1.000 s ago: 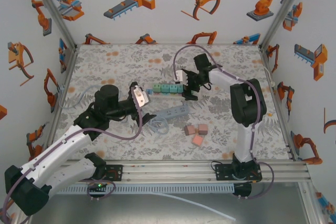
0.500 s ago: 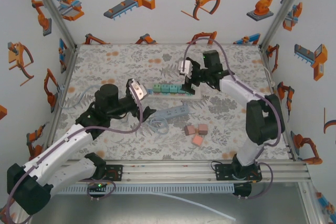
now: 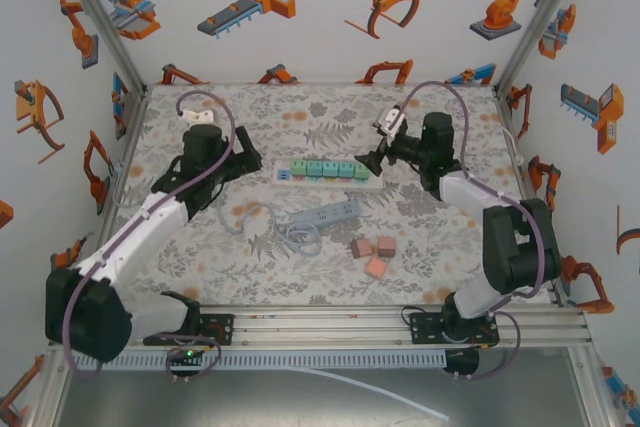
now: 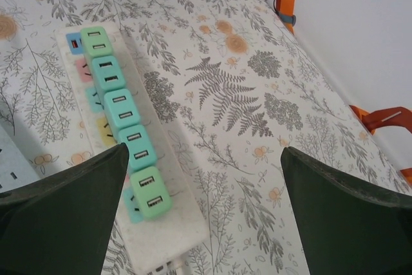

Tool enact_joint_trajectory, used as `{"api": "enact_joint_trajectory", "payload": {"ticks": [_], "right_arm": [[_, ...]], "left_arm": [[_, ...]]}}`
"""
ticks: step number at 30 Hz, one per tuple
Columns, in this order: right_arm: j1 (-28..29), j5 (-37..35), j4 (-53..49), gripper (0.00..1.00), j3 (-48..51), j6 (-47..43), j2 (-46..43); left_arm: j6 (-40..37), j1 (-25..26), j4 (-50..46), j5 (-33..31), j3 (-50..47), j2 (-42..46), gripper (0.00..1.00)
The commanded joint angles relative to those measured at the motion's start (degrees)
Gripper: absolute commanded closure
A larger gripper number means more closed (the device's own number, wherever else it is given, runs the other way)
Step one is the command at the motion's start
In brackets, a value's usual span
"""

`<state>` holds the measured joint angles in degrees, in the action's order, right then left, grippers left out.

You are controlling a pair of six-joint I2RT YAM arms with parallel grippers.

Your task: Pull the plug off the socket

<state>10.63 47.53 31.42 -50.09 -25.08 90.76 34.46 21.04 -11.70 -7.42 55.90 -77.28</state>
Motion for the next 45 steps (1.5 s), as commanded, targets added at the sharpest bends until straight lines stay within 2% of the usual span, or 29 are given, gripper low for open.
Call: {"api": "enact_joint_trajectory", "payload": {"ticks": [1,3,7,10,17,21,25,34,40,45], "right_arm": [[-1.7,5.8,2.9,0.11,0.5,0.4,1.7],[-2.1,6.4,-1.2,0.12,-0.3,-3.8,2.8],[-1.6,5.6,-24.8,0.16,-6.5,-20.5,5.2],[-0.7,3.2,-33.6,0.17,-9.1,-27.2,7.1],[1.0,2.8,-34.4,0.27,-10.9,-28.3,11.2],[2.2,2.0,-35.6,0.38,-13.2,-29.1,13.0],[3.0,1.7,-37.5,0.45,-15.5,-30.1,14.5],[6.0,-1.6,-42.9,0.53,-19.1,-33.7,17.1],[6.7,-4.7,-46.7,0.58,-21.1,-36.3,16.8],[7.0,-3.6,-48.4,0.61,-22.8,-36.7,15.9]], "left_arm": [[4.7,-1.8,-3.9,6.9,5.6,-5.6,0.03],[3.8,-2.2,-4.1,8.3,7.6,-9.2,0.03],[3.0,-2.4,-3.0,8.0,9.8,-15.0,0.0],[2.5,-2.7,-3.2,7.8,11.5,-19.1,0.04],[1.3,-2.9,-1.5,13.7,14.6,-26.5,0.19],[0.9,-2.8,-2.3,16.9,16.3,-29.2,0.25],[1.1,-2.7,-3.0,16.4,16.0,-29.9,0.31],[0.7,-2.0,-5.2,19.2,17.2,-33.1,0.41],[-0.4,-0.9,-6.9,18.1,16.6,-34.0,0.44],[-0.8,-0.2,-7.6,16.2,15.3,-34.2,0.45]]}}
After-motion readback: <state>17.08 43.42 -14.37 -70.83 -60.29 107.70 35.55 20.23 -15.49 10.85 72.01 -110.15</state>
